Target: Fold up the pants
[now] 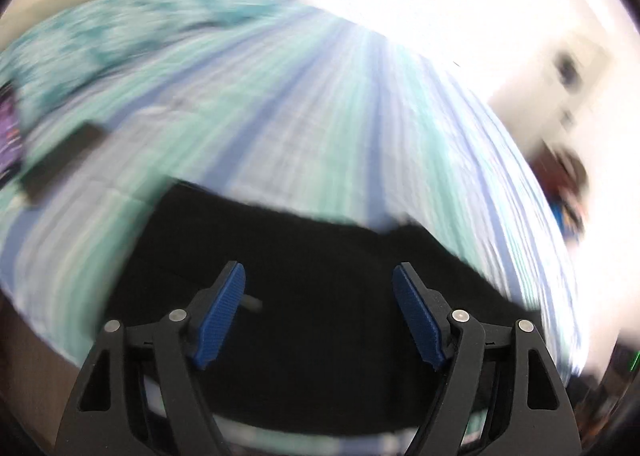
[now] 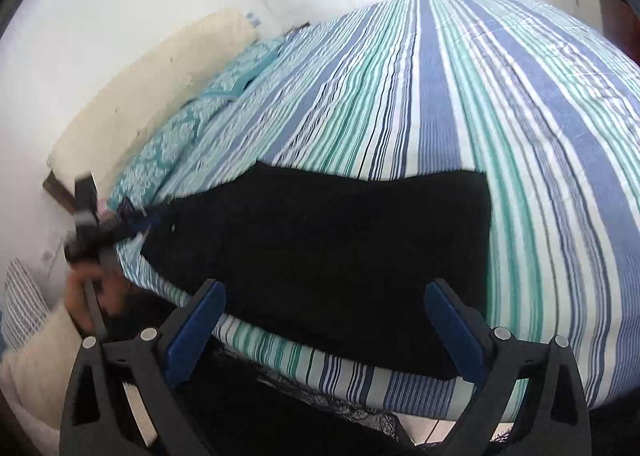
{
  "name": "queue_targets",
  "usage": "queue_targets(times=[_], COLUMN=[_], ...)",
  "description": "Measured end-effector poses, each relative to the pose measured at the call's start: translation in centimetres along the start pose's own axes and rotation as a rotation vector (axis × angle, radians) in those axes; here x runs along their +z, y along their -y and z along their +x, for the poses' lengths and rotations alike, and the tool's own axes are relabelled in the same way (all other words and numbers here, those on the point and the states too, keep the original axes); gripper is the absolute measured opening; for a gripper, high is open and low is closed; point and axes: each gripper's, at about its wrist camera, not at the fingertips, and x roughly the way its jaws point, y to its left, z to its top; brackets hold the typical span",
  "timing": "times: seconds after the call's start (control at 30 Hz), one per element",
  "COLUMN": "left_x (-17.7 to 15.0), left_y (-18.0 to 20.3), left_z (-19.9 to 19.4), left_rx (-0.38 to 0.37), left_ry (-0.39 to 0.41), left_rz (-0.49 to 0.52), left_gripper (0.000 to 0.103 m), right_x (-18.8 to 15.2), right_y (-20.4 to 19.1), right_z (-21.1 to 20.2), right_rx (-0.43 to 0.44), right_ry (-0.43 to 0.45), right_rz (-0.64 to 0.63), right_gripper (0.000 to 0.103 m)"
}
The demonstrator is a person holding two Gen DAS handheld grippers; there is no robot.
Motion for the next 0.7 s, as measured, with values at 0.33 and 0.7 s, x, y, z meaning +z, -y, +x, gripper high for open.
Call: queue_targets(times=[0.33, 0.7], left_x=[0.2, 1.0], left_y=[-12.3, -11.1], left_z=[7.1, 9.1], left_rx=[-0.028, -0.175], left_ry=[-0.254, -0.351], left_rz=[-0.132, -0.081], left_gripper=[0.087, 0.038], right_x=[-2.4, -2.8], right_y=[-2.9, -3.1], right_z=[2.9, 4.6], right_rx=[0.025, 0.009], right_ry=[-0.1, -0.13], right_rz=[-0.085, -0.08], right_gripper=[0.099, 0.099])
